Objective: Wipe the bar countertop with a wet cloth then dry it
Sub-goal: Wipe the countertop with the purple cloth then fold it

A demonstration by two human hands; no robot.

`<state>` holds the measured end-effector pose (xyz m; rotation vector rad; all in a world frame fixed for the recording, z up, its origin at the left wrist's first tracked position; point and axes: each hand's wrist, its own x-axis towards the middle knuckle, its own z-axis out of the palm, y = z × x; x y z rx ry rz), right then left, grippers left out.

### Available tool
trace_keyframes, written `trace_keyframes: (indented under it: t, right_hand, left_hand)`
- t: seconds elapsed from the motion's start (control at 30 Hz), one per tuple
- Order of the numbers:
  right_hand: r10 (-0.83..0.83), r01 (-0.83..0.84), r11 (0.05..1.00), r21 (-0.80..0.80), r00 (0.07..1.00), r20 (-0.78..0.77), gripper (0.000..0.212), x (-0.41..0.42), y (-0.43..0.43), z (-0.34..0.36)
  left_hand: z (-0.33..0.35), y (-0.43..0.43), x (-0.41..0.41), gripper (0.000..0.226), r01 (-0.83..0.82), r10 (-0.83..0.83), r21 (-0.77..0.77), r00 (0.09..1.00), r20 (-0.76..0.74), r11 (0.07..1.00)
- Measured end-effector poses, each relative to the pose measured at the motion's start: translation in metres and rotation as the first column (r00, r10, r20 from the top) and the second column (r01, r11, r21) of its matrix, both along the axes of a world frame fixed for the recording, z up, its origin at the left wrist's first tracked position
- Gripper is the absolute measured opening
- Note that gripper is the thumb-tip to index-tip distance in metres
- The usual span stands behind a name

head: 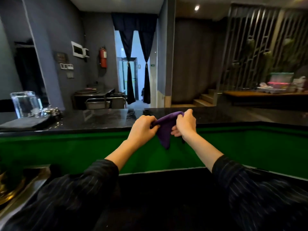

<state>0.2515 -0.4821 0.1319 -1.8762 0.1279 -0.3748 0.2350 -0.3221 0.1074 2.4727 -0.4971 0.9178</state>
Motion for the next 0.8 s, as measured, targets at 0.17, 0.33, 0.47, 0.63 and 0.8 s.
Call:
trace_keyframes:
  t: [0.17, 0.33, 0.47, 0.63, 0.8]
  right_hand:
    - [-0.193, 0.240, 0.968, -0.078, 0.903, 0.383, 0.009, 0.019, -0.021, 0.005]
    - [-0.089, 0.355, 0.803, -0.479, 0.865, 0.493, 0.015, 0.057, -0.029, 0.001]
    - [-0.061, 0.193, 0.647, -0.738, 0.977, 0.202, 0.038, 0.093, -0.040, -0.016]
    - [-0.065, 0.104, 0.636, -0.765, 0.995, 0.081, 0.037, 0.126, -0.052, -0.010]
    - [-0.086, -0.123, 0.736, -0.666, 0.958, -0.273, 0.085, 0.165, -0.042, 0.005]
  left_hand:
    - [0.007, -0.036, 0.047, 0.018, 0.011, -0.012, 0.073, 1.000, 0.017, 0.997]
    - [0.006, -0.049, 0.081, 0.021, -0.011, 0.009, 0.178, 1.000, 0.012, 0.984]
    - [0.006, -0.040, 0.099, 0.024, -0.052, 0.037, 0.263, 0.997, 0.061, 0.963]
    - [0.010, -0.016, 0.126, 0.033, -0.132, 0.115, 0.272, 0.990, 0.076, 0.953]
    - [0.007, -0.011, 0.139, 0.043, -0.150, 0.153, 0.296, 0.988, 0.015, 0.943]
